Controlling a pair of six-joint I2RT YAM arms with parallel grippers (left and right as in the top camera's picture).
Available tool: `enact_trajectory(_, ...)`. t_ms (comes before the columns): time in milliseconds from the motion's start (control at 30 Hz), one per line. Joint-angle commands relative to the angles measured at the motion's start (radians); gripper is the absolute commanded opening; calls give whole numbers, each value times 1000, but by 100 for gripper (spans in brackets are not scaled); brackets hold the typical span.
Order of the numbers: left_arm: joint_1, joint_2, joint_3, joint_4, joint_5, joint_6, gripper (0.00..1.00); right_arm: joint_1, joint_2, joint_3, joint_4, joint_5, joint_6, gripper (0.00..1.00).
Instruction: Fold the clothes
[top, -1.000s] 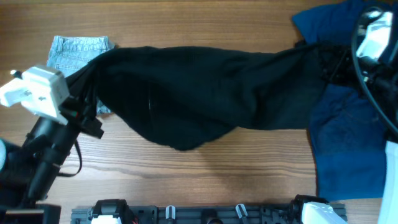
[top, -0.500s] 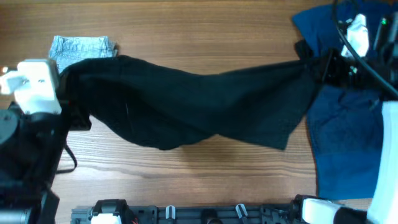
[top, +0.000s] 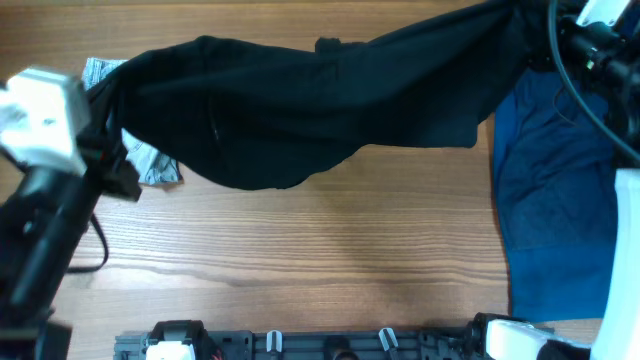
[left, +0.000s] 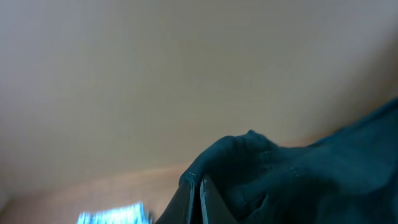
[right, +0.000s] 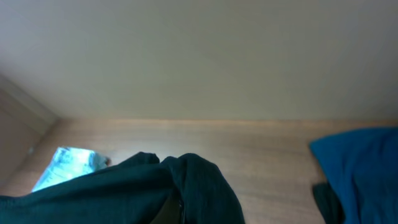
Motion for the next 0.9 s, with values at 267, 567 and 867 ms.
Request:
enact_trajectory(267,6,-19,184,-287,71,35,4,-5,-321,39,-143,-26,106,5)
enact_trajectory(567,6,230,184,-415,-74,5,4,-4,-75,14,-481,-1,134,8)
enact_trajectory(867,7,790,185,-284,-134,5,68,-2,417,13,-89,-85,23,56)
